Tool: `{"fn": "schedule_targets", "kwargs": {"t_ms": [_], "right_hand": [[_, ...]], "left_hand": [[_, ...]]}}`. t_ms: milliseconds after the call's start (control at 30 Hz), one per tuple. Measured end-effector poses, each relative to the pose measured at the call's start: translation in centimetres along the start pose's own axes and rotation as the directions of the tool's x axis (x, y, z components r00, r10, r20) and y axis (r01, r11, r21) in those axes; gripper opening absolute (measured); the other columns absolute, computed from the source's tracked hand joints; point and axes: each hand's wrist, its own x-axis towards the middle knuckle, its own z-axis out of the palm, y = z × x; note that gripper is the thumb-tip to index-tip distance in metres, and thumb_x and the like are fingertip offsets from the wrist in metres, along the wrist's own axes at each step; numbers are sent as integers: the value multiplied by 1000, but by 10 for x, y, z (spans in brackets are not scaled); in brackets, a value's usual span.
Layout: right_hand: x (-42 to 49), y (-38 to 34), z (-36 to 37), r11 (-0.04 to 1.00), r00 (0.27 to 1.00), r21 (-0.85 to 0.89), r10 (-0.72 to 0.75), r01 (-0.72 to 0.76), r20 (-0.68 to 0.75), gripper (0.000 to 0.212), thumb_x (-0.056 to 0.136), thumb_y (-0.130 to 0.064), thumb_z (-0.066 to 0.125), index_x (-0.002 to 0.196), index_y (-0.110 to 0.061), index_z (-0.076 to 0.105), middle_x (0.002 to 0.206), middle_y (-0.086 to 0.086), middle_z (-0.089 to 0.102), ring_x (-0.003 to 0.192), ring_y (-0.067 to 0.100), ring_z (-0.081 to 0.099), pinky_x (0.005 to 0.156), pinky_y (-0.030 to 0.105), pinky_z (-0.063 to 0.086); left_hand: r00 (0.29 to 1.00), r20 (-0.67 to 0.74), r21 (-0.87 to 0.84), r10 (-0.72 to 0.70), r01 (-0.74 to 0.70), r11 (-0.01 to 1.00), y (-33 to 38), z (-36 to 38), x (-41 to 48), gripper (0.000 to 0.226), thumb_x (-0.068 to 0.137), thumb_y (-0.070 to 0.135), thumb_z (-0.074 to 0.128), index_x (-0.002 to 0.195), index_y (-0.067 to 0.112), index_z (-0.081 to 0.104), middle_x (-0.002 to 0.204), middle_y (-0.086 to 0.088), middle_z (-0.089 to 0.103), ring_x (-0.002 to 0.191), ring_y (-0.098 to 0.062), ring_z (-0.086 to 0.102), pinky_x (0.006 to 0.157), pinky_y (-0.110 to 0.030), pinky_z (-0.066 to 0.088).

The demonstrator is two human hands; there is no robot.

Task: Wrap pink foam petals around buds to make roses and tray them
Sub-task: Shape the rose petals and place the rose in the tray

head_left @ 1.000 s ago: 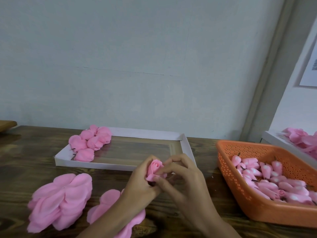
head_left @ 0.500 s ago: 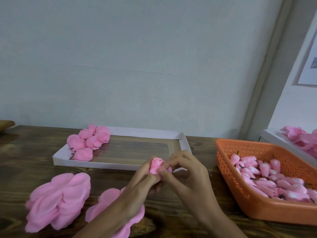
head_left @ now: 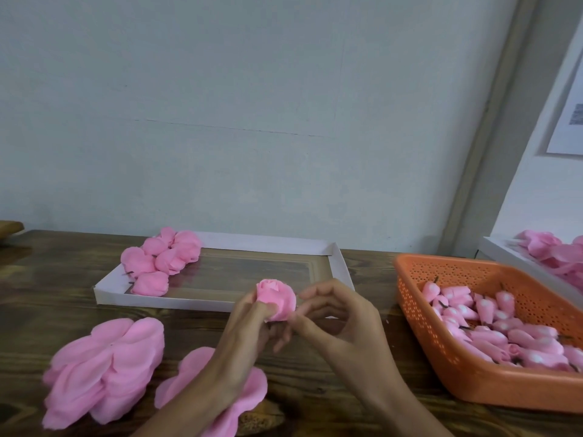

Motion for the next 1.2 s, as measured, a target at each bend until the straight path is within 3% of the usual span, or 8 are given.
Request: {"fn": "schedule_targets", "kwargs": {"t_ms": [167,400,467,533,633,833,1000,1200], "right_hand": [[-3,0,3,997,999,73,-6,3,40,15,87,-6,84,95,-16,75,83,2,80,71,20,78,72,28,63],[-3,1,4,996,994,84,6,-16,109,16,93,-7,78,99,-22,79,87,6,79,79,28,78,79,51,64],[-2,1,2,997,992,81,3,-14,127,17,96,-8,74,101,-23,80,87,5,80,80,28,78,79,53,64],[-1,0,1,999,992,40,11,-16,129,20,100,-10,70,102,-27,81,91,1,80,84,24,78,79,46,64],[0,2,-2,994,995,-105,-32,42,95,22,98,-11,71,100,-31,81,99,-9,79,93,19,74,75,40,62],[1,0,-5,929,973,-289,-227,231,48,21,84,-10,86,100,-23,80,96,-14,73,83,15,68,65,28,60],[2,0,-4,865,945,-381,-313,326,96,30,87,-14,84,112,-28,80,106,-17,66,90,13,66,72,23,58],[2,1,-5,859,942,-386,-310,335,127,28,91,-15,81,111,-33,81,114,-13,60,105,13,65,84,14,51]], "left_hand": [[998,56,-12,33,-33,999,2,1,-9,49,78,26,56,121,4,62,93,-24,74,81,-35,69,52,-35,47],[984,146,-30,103,-100,995,8,5,-14,37,68,45,64,96,23,75,92,-27,67,82,-30,60,57,-33,40],[973,191,14,126,-131,991,8,2,-15,34,71,43,63,98,23,72,86,-17,65,75,-22,58,56,-28,43],[967,214,65,137,-154,986,7,0,-16,31,71,37,67,99,24,72,82,-8,66,73,-14,60,60,-22,49],[965,195,146,173,-204,968,6,4,-15,28,73,34,75,98,24,69,94,-16,69,87,-16,67,78,-27,58],[947,218,285,238,-294,912,7,4,-14,16,89,24,79,92,19,65,78,-2,62,76,-15,59,67,-25,49],[950,190,277,246,-292,915,1,5,-13,17,92,16,76,98,5,65,85,-16,64,87,-42,61,72,-42,51],[955,192,250,226,-270,930,4,6,-12,29,80,37,76,94,13,71,89,-17,69,94,-42,66,80,-56,55]]}}
